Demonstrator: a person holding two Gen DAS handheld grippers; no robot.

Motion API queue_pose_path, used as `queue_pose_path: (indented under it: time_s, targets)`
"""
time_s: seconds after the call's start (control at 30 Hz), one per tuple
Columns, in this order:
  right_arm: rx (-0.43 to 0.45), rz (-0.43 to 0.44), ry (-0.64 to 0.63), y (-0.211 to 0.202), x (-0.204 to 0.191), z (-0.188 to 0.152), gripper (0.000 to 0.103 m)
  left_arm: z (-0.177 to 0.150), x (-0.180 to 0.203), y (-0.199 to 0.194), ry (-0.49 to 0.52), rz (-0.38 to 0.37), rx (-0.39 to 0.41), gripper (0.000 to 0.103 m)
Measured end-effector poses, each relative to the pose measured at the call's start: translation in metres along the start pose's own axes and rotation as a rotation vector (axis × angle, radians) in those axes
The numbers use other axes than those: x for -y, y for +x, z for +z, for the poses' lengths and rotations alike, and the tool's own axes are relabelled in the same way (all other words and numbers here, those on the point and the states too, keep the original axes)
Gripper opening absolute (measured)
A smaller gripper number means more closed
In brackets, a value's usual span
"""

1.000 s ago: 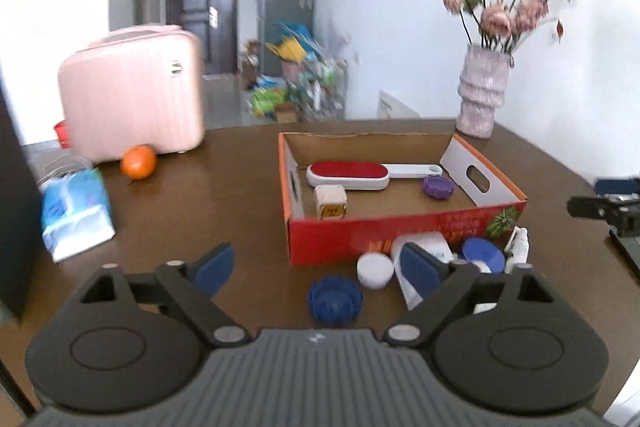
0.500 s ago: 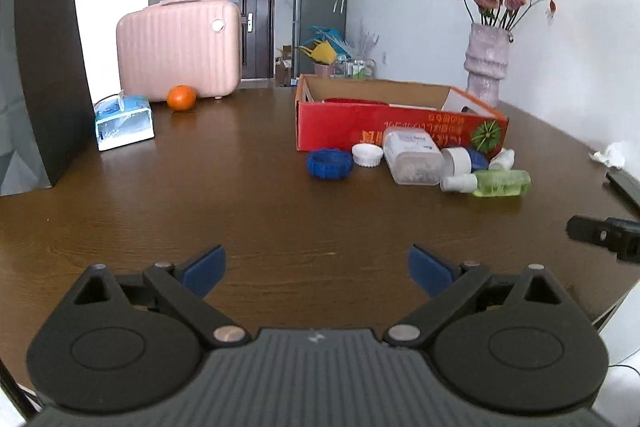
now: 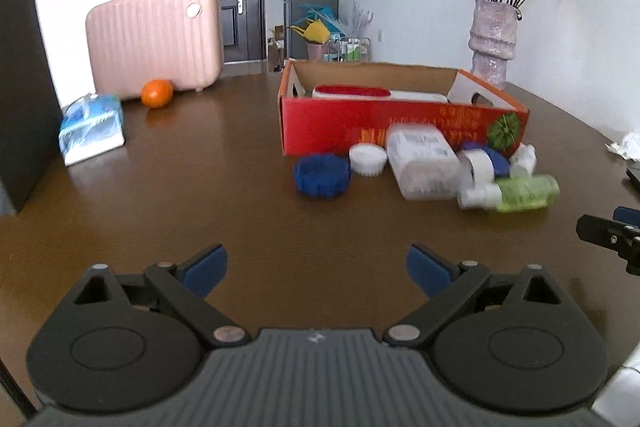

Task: Organize rigid objects
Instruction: 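Withdraw both tools from the box, then grasp the blue cap with left tool while right tool grasps the white tape roll, then carry the blue cap and tape roll into the box and release both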

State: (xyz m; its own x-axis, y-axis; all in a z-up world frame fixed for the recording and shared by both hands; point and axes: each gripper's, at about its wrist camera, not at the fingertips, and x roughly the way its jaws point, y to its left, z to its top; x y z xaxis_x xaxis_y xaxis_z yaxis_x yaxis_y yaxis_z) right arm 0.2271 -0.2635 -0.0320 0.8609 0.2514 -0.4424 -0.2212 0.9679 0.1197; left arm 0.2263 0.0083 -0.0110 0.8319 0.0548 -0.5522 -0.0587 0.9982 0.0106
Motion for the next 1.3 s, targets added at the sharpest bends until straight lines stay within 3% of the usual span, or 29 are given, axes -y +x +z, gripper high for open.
queue_pose_path:
  time_s: [0.13,0.27,0.43,0.53,0.6,0.67,0.97,1.3]
  targets:
    - [-0.010,0.005,0.003,0.022,0.003,0.018,0.072,0.021,0.000,0.030,0.002,-0.018,-0.003,0.094]
    - [-0.020,0.044,-0.030,0.047,-0.005,0.034,0.062,0.038,-0.005,0.071,-0.011,-0.034,-0.066,0.076]
    - [-0.045,0.082,-0.057,0.086,-0.019,0.051,0.057,0.054,-0.015,0.112,-0.031,-0.055,-0.119,0.071]
    - [-0.087,0.112,-0.049,0.111,-0.027,0.055,0.047,0.057,-0.017,0.129,-0.037,-0.063,-0.133,0.069]
    - [-0.120,0.124,-0.031,0.124,-0.030,0.056,0.031,0.057,-0.017,0.134,-0.048,-0.065,-0.138,0.063]
    - [-0.146,0.146,-0.015,0.132,-0.032,0.055,0.023,0.058,-0.017,0.137,-0.049,-0.068,-0.137,0.054]
    - [-0.109,0.152,-0.025,0.117,-0.036,0.059,0.023,0.054,-0.020,0.110,-0.092,-0.072,-0.116,0.053]
    - [-0.009,0.167,-0.070,0.026,-0.050,0.048,0.023,0.026,-0.011,0.022,-0.079,-0.082,-0.068,0.054]
